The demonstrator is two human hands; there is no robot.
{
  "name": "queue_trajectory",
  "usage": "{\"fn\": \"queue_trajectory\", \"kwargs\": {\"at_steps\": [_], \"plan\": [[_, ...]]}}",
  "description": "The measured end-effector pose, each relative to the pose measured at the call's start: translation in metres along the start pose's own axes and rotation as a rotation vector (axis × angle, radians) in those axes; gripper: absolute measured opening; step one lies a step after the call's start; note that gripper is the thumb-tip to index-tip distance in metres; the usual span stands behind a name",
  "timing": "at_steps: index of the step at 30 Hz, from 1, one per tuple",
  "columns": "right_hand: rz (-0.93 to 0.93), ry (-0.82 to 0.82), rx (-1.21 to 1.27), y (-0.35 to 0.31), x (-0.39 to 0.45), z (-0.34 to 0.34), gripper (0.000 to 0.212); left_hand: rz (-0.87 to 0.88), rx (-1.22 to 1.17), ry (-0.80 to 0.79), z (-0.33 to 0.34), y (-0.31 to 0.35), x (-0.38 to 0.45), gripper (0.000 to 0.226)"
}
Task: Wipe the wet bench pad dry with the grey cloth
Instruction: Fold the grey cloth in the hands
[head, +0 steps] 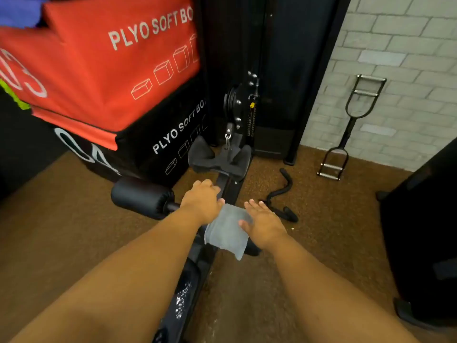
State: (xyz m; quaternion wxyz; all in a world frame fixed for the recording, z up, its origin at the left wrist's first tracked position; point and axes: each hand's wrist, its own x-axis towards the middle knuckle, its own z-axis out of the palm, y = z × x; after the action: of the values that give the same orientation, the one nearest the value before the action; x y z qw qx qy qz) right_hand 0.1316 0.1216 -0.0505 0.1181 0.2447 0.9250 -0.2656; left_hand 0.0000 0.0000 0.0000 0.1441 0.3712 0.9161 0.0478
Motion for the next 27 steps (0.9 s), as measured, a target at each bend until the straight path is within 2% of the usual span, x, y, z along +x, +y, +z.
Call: {"fn": "queue_trajectory", "kwargs": {"at_steps": [3,5,10,12,15,16,18,19,21,24,27], "plan": [[0.042,-0.033,-0.085,0.006,0.015,0.012,0.058,-0.078,0.110,-0.129,0.019,-0.001,0.012,0.042],[0.077,-0.045,-0.093,0.010,0.019,0.018,0.056,-0.150,0.096,-0.180,0.032,0.001,0.017,0.043],[0.085,0.152,-0.097,0.011,0.024,0.024,0.040,-0.333,0.000,-0.075,0.059,0.008,0.027,0.052],[0.062,0.217,-0.102,0.008,0.026,0.026,0.028,-0.332,0.004,-0.061,0.063,0.010,0.032,0.045],[-0.012,0.298,-0.175,0.009,0.022,0.031,0.025,-0.290,-0.017,-0.058,0.066,0.010,0.028,0.035],[-0.046,0.351,-0.153,0.010,0.018,0.034,0.022,-0.284,-0.109,-0.034,0.067,0.006,0.024,0.029],[-0.138,0.474,-0.047,0.009,0.006,0.038,0.013,-0.253,-0.464,0.005,0.067,-0.004,0.012,0.011],[-0.194,0.552,-0.003,0.009,-0.002,0.041,0.008,-0.201,-0.641,0.024,0.067,-0.010,0.005,0.011],[-0.239,0.626,0.061,0.006,-0.016,0.046,0.005,-0.090,-0.807,0.079,0.062,-0.019,-0.009,0.020],[-0.140,0.592,0.265,-0.002,-0.028,0.037,0.004,0.010,-0.937,0.120,0.038,-0.028,-0.021,0.016],[-0.070,0.439,0.563,-0.012,-0.031,0.013,0.006,0.036,-1.031,0.077,0.011,-0.035,-0.026,0.017]]}}
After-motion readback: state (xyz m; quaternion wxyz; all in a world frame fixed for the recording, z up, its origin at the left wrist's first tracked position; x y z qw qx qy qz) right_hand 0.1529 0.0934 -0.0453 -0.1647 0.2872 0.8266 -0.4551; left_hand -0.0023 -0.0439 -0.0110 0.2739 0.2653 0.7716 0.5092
